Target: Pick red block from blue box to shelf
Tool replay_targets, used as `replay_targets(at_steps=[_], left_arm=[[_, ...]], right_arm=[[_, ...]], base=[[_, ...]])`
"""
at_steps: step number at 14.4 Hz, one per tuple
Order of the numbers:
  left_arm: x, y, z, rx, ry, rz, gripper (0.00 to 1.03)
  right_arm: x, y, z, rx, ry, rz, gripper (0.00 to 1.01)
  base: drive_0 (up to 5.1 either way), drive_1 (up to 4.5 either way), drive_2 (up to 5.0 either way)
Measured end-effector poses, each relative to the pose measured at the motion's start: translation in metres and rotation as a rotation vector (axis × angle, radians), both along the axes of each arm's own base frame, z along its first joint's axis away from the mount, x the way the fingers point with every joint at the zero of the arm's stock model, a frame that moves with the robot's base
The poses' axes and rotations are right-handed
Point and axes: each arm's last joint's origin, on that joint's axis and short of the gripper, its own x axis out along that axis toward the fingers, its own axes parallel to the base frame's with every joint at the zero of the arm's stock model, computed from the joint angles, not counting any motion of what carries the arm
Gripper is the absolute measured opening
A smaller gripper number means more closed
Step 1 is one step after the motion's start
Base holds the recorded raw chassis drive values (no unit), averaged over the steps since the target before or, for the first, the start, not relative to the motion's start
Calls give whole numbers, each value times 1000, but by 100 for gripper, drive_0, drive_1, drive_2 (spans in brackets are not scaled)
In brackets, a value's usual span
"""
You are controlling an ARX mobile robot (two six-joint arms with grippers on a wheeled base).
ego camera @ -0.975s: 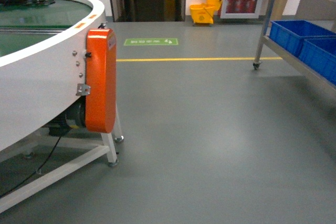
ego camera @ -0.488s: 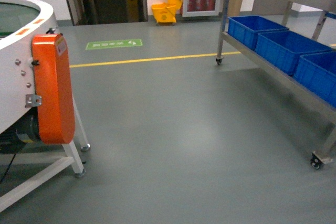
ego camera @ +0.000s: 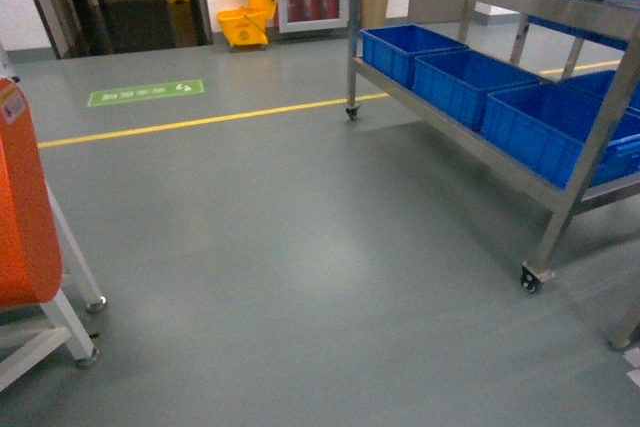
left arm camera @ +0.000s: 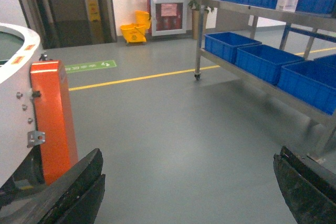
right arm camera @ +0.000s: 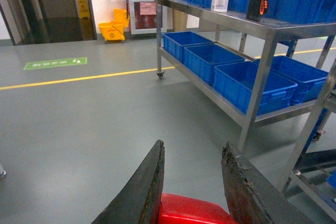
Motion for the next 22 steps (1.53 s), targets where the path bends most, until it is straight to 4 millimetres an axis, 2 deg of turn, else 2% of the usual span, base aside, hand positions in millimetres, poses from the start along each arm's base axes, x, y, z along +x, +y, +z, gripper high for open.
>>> replay_targets(at_steps=[22], left_arm=[[0,0,0,0,0,0,98]], right_arm=[[0,0,0,0,0,0,28]], base=[[-158,-158,-158]])
